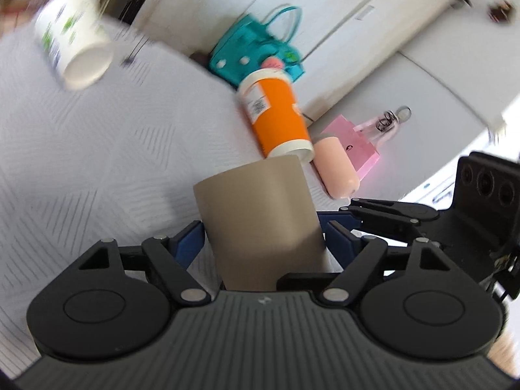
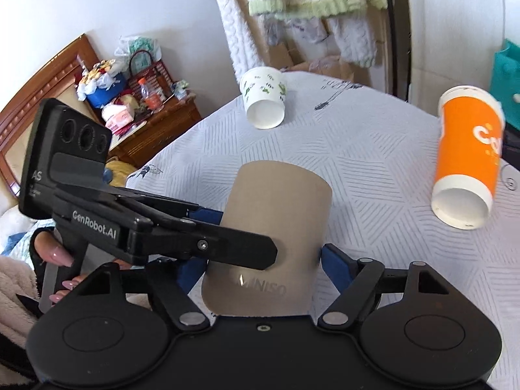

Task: Flip cup upright
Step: 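Rotate the held tan tumbler upright and lower it onto the table, then open the right gripper and pull it back from the tumbler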

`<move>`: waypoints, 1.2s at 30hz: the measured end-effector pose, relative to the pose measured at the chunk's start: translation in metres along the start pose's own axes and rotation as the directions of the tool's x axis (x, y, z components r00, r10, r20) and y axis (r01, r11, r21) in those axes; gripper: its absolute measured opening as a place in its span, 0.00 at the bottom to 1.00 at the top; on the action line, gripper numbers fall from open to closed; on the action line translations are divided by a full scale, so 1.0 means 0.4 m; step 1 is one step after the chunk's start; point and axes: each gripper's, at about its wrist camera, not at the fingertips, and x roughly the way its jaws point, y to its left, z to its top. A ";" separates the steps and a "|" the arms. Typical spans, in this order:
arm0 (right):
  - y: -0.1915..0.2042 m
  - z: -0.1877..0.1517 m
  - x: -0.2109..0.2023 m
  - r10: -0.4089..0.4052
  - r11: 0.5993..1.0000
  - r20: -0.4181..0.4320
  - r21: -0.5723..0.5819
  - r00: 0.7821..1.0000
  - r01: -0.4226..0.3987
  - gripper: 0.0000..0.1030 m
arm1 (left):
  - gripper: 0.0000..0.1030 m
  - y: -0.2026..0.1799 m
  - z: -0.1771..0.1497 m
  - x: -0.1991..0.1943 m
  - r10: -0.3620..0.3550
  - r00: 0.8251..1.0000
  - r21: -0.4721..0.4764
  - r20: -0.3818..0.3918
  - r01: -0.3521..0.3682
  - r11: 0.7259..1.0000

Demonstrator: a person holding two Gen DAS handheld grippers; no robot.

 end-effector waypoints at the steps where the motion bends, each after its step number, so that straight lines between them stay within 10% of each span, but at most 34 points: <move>1: 0.007 -0.008 -0.006 -0.013 1.000 0.016 -0.011 1.000 0.013 0.79 | 0.77 -0.011 -0.002 -0.005 0.002 1.000 0.033 0.005 -0.002 0.999; 21: 0.052 -0.095 0.020 -0.259 0.943 0.428 -0.084 0.866 0.323 0.75 | 0.73 -0.112 0.027 0.005 0.039 0.978 0.437 0.203 -0.127 0.890; 36: 0.035 -0.110 0.035 -0.322 0.919 0.448 -0.062 0.834 0.389 0.75 | 0.73 -0.132 0.002 0.054 0.066 0.970 0.491 0.234 -0.176 0.853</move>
